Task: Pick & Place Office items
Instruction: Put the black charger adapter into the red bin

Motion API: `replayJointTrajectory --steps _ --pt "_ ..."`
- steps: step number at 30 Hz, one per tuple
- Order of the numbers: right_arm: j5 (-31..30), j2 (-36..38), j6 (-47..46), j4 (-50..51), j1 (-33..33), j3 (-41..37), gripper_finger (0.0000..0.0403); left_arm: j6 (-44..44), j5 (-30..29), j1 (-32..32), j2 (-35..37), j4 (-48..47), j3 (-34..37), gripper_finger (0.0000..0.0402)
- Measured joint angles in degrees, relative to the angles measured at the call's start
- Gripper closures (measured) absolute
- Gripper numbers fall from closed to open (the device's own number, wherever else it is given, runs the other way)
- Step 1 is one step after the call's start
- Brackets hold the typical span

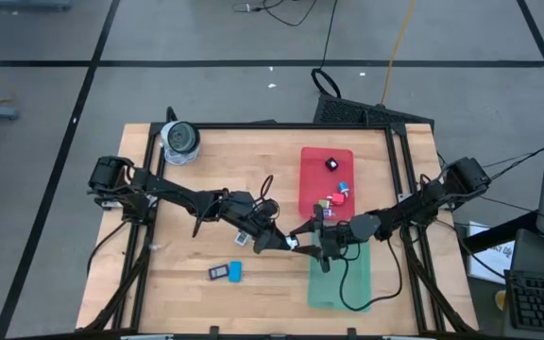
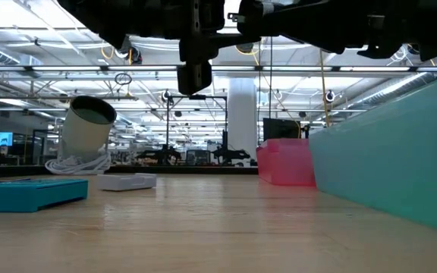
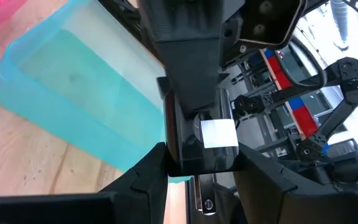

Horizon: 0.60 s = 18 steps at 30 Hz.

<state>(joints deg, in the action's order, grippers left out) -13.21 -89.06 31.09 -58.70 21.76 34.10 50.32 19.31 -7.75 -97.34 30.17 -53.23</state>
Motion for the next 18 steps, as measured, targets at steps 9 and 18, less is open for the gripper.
replayJointTrajectory --steps 9,18 --pt "0.29 0.01 1.85 1.03 0.05 0.00 0.0258 -1.92 0.37 0.00 -0.01 -0.46 -0.01 0.0230" --pt "1.43 0.52 -8.01 1.86 -0.11 0.00 0.0258 -13.15 6.04 3.56 0.65 0.29 -0.03 0.0157"
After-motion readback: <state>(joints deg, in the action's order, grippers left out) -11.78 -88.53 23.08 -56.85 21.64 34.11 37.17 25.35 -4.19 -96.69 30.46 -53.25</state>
